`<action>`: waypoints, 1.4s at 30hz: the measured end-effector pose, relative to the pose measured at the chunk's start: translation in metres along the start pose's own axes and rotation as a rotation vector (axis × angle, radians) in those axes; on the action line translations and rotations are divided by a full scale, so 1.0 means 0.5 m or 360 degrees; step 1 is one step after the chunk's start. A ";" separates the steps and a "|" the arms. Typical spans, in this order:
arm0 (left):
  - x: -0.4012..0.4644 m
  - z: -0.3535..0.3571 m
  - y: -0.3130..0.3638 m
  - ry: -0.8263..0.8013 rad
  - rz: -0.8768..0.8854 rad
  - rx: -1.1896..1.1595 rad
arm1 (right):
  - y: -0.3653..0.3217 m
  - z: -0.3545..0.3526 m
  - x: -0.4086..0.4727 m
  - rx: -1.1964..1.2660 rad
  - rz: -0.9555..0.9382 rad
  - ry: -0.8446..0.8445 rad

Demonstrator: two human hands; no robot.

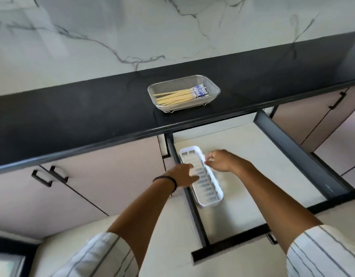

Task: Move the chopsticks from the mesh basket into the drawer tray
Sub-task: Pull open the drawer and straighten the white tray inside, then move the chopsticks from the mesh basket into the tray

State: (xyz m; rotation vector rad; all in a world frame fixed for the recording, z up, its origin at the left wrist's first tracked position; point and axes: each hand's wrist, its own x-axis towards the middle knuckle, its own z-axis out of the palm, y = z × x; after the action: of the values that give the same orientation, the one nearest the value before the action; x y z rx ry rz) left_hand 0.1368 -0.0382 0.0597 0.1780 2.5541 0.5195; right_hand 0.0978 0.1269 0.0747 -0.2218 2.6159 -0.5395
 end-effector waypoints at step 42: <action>0.386 -0.288 -0.300 0.0956 0.0558 -0.0427 | -0.182 -0.225 0.594 -0.0002 0.0095 0.0522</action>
State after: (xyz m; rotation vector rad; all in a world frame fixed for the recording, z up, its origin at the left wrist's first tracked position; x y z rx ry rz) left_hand -0.1065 -0.1797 0.0233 0.4314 2.9989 1.1954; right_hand -0.2110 0.0096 0.0842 -0.0585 2.9284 -0.5967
